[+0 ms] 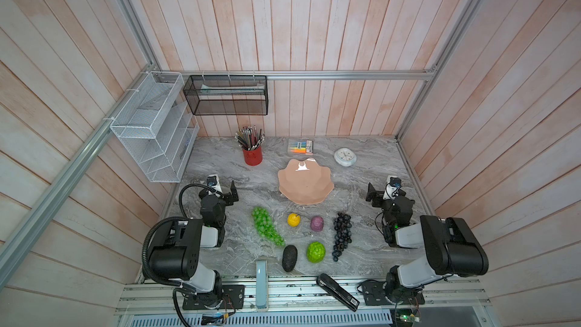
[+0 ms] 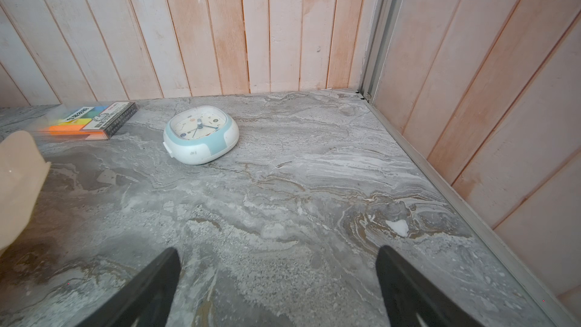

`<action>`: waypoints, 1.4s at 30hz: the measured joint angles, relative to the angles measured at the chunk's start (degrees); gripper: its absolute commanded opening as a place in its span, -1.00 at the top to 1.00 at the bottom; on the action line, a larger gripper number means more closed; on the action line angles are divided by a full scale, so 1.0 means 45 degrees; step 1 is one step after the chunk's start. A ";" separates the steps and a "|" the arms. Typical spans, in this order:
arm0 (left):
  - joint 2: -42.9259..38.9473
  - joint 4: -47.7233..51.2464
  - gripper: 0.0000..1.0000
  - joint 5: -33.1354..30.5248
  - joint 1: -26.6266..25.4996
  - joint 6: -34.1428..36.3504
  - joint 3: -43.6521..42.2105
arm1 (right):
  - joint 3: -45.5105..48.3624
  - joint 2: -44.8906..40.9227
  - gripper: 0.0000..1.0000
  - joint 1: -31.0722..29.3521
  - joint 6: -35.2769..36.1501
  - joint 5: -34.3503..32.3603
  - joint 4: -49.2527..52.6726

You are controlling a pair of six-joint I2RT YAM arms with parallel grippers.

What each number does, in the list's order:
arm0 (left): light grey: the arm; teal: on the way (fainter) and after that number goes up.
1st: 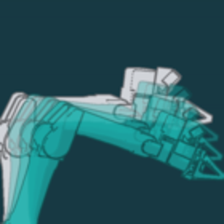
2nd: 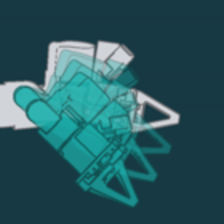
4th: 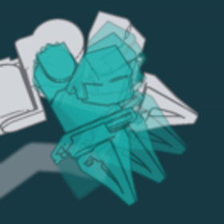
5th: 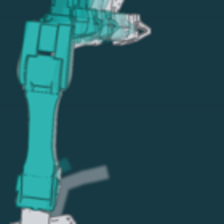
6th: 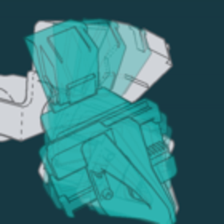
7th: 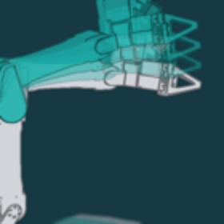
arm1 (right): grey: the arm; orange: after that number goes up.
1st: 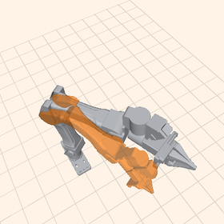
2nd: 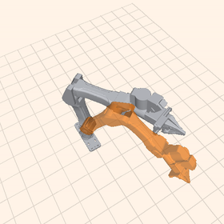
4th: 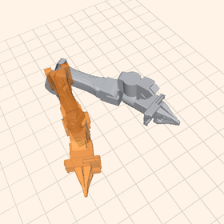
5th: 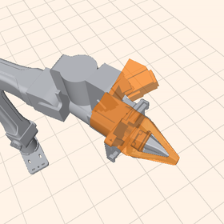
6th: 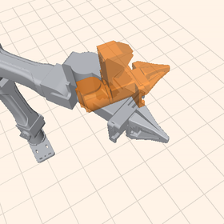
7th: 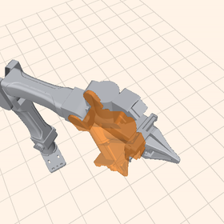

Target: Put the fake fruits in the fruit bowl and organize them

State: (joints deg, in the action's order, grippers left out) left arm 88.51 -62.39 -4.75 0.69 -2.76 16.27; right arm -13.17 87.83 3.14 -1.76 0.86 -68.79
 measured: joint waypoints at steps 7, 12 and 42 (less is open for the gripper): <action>0.0000 0.0000 -1.00 -0.0044 -0.0010 0.0000 0.0000 | 0.0000 0.0000 -0.96 -0.0015 -0.0024 -0.0151 0.0000; -0.0869 0.2788 -1.00 -0.1151 -0.0233 -0.0092 0.1273 | -0.0155 -0.1151 -0.96 -0.0024 -0.0374 -0.1195 0.0971; -0.4862 1.8248 -1.00 -0.1749 -0.5455 -0.5309 0.7956 | -0.6970 -0.3580 -0.70 -1.0015 -0.3463 0.0563 1.9370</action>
State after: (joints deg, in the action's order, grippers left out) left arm 66.63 19.73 -12.62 -23.86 -26.65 52.07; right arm -44.53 71.72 -41.93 -17.34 3.40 18.37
